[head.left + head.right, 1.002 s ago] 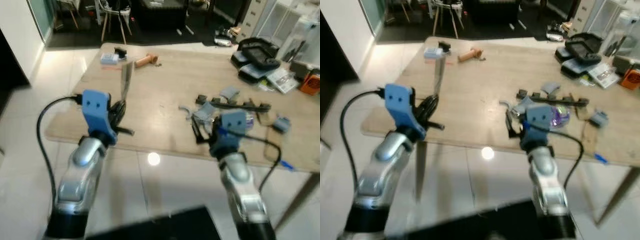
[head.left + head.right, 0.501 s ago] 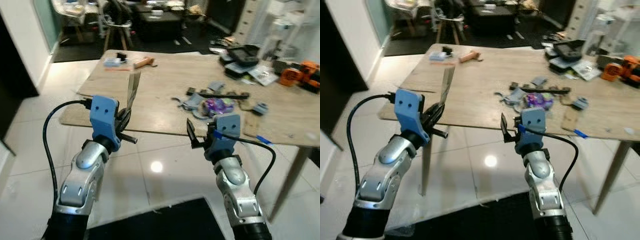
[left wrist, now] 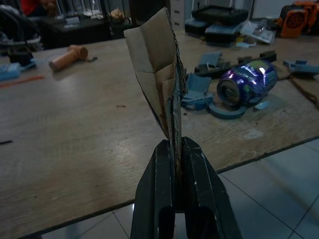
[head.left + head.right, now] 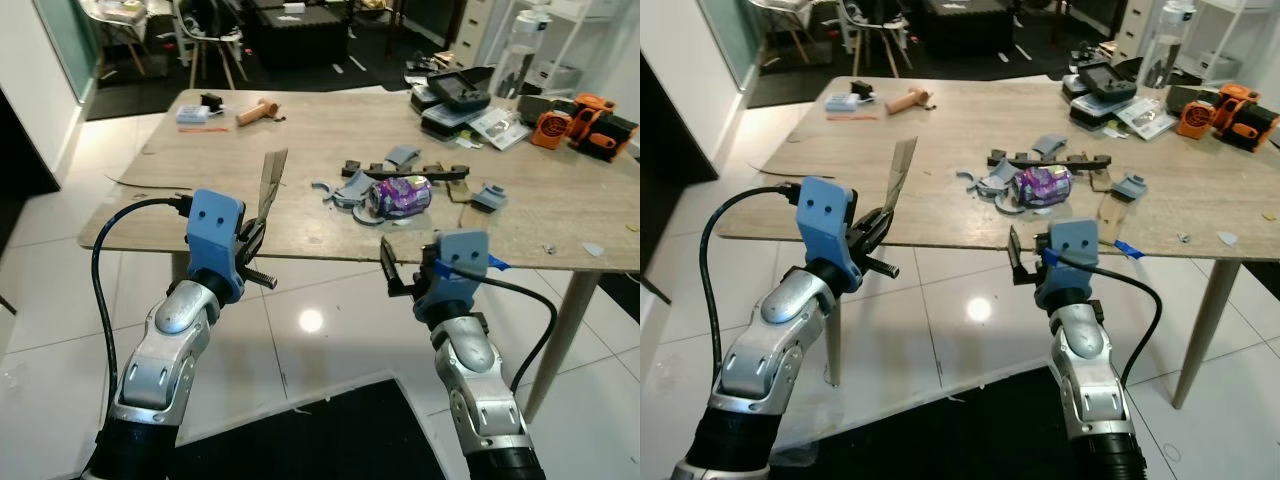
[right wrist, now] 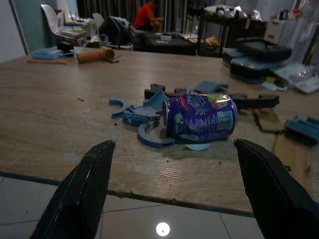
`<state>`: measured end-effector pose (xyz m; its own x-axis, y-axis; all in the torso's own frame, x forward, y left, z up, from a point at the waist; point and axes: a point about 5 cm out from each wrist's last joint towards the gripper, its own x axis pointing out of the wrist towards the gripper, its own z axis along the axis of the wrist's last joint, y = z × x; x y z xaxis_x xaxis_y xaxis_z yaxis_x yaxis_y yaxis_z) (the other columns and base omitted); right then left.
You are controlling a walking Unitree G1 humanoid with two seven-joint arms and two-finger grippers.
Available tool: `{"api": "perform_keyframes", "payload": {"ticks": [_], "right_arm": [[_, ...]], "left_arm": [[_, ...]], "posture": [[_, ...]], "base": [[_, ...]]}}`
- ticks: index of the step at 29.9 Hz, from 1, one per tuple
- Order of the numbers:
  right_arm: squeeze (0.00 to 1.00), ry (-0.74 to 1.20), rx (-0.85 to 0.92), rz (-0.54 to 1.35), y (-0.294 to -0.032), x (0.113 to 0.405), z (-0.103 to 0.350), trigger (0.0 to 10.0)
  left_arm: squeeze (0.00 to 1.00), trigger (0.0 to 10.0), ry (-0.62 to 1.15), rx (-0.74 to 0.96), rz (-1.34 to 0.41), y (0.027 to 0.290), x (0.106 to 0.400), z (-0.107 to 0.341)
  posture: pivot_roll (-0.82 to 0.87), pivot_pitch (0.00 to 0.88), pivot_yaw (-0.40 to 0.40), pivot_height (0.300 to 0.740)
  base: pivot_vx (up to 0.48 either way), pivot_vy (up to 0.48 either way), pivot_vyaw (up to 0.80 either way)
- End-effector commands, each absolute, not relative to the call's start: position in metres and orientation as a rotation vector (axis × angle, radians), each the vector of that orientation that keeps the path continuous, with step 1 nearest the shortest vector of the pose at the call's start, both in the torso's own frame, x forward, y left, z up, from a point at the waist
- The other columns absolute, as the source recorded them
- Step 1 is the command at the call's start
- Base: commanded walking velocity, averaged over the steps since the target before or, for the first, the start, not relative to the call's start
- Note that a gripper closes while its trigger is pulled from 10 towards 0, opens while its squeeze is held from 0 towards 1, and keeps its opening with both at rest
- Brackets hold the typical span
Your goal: Picking trash to rubbish bin
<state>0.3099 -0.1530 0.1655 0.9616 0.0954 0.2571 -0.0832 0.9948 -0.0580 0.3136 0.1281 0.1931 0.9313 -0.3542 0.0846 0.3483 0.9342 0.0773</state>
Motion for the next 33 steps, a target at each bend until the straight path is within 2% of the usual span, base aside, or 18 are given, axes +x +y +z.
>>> {"api": "perform_keyframes", "payload": {"ticks": [1,3,15,26,33], "right_arm": [[0.0,-0.225,-0.022,0.081,-0.1519,0.3098,0.1586,10.0],[0.0,-0.207,-0.021,0.066,-0.1541,0.3106,0.1558,10.0],[0.0,-0.178,-0.011,0.036,-0.1597,0.3143,0.154,10.0],[0.0,-0.175,-0.01,0.055,-0.1548,0.3178,0.1557,10.0],[0.0,-0.174,-0.013,0.062,-0.1532,0.3175,0.1548,10.0]], "left_arm": [[0.0,10.0,-0.072,0.056,-0.366,0.1278,0.3133,0.1891],[0.0,10.0,-0.075,0.03,-0.349,0.1278,0.3142,0.1895],[0.0,10.0,-0.037,-0.028,-0.25,0.1342,0.3193,0.1872],[0.0,10.0,-0.057,0.074,-0.23,0.1362,0.3171,0.1855],[0.0,10.0,-0.071,0.07,-0.217,0.1369,0.3173,0.1885]], "posture": [[-0.04,0.086,0.007,0.74],[-0.04,0.089,0.007,0.74],[-0.04,0.09,-0.008,0.74],[-0.03,0.081,-0.025,0.74],[-0.03,0.079,-0.019,0.74]], "base": [[0.0,0.0,0.0],[0.0,0.0,0.0],[0.0,0.0,-0.8],[0.0,0.0,-0.8],[0.0,0.0,-0.8]]}}
